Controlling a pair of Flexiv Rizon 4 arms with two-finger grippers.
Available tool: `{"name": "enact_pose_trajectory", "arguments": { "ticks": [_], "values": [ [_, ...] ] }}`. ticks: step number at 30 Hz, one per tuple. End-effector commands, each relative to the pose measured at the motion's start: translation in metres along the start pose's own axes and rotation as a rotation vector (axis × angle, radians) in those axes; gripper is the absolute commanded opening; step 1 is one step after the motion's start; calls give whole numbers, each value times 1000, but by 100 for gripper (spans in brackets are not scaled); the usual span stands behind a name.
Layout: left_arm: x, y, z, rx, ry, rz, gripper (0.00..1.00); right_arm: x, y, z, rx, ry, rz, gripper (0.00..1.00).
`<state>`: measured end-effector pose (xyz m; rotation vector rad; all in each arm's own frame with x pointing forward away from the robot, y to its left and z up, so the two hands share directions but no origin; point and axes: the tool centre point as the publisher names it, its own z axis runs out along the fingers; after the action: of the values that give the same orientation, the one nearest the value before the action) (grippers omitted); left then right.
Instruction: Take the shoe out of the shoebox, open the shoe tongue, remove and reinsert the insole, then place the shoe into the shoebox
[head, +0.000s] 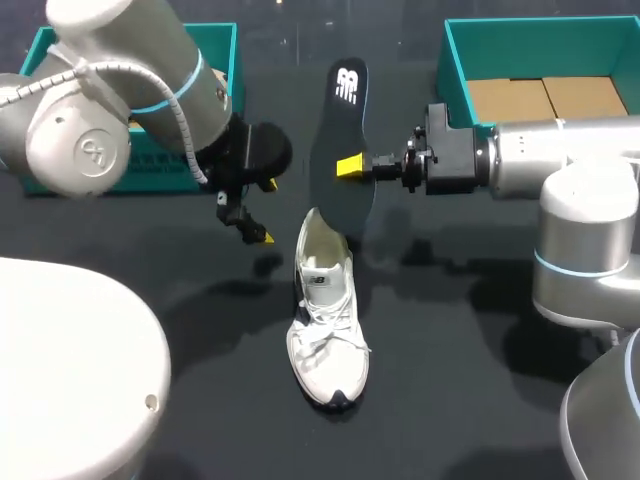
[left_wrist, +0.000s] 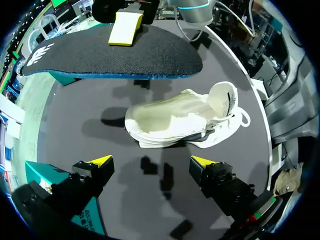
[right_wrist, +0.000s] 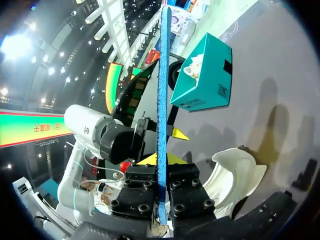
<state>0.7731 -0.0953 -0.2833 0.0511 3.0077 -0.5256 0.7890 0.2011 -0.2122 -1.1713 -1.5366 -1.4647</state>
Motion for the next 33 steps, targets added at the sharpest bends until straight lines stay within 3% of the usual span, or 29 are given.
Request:
{"name": "enact_pose_trajectory", "arguments": {
  "ticks": [1,13,21,26,33],
  "values": [
    [8,5,21,78,-51,30,100,-25,1,20,-17,47,-38,0],
    [12,7,23,103,-55,48,100,-28,0,20,-23,45,-49,0],
    [17,12,51,240,-44,40,100,-43,-3,25,-20,111,-87,0],
    [22,13,54,319,-43,51,100,-53,-3,28,-3,184,-173,0],
    [22,13,54,319,-43,51,100,-53,-3,28,-3,184,-173,0]
  ]
}}
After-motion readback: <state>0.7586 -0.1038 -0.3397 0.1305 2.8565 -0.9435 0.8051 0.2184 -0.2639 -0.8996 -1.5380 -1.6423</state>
